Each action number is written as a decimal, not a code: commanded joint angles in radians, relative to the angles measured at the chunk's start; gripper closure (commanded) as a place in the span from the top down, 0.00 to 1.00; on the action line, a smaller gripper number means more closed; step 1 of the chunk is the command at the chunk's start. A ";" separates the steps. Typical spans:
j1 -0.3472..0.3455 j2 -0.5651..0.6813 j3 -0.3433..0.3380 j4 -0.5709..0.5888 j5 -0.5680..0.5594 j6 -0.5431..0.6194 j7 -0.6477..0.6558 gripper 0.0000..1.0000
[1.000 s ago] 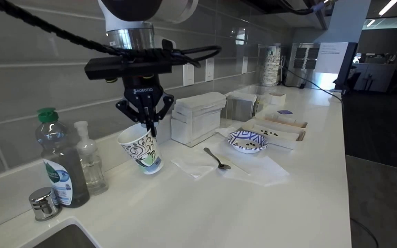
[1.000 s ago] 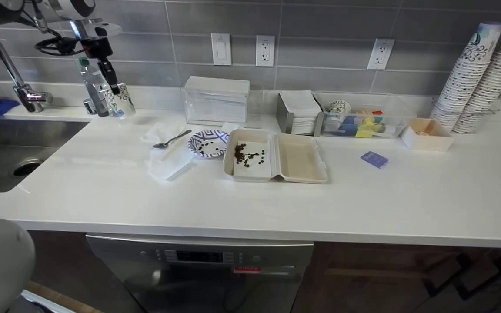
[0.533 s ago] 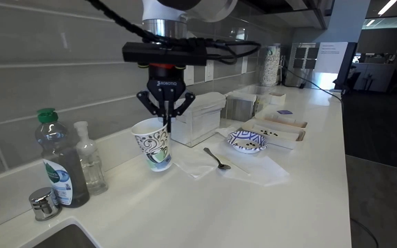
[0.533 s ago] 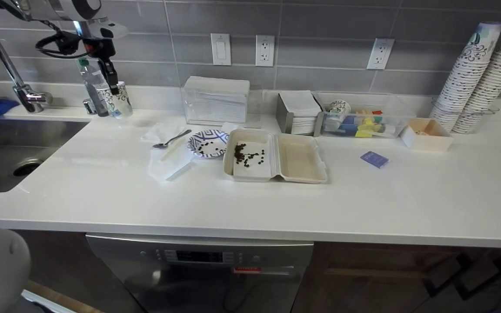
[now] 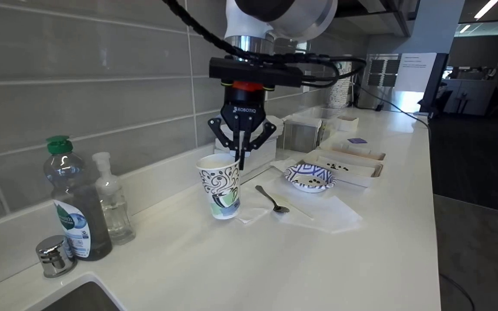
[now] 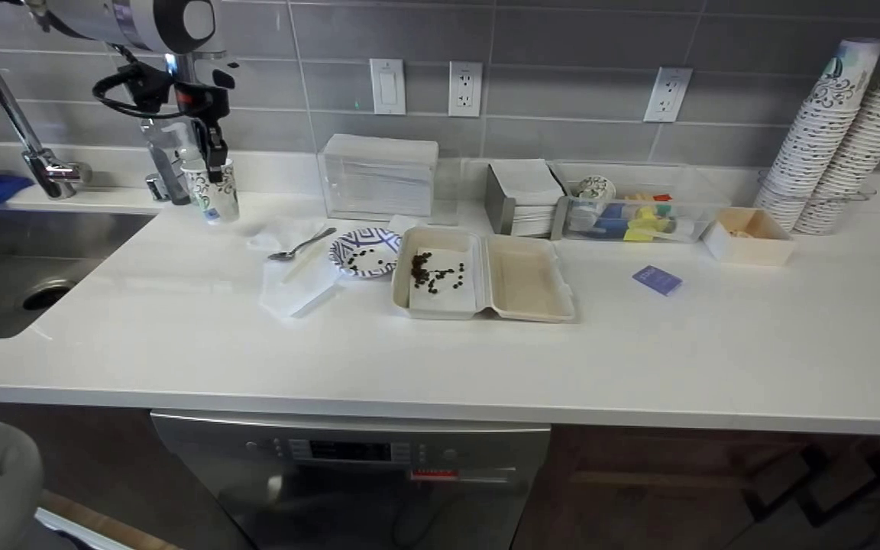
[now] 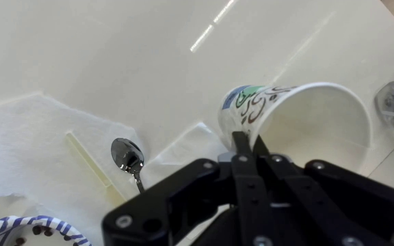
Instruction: Put the cup upright
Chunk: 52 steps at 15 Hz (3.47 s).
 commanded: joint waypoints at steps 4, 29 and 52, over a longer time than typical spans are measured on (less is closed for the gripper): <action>-0.017 -0.002 0.024 -0.010 0.027 0.039 -0.065 0.01; -0.086 -0.047 0.006 -0.188 0.026 0.050 -0.634 0.01; -0.058 -0.328 0.097 -0.192 -0.184 -0.110 -0.480 1.00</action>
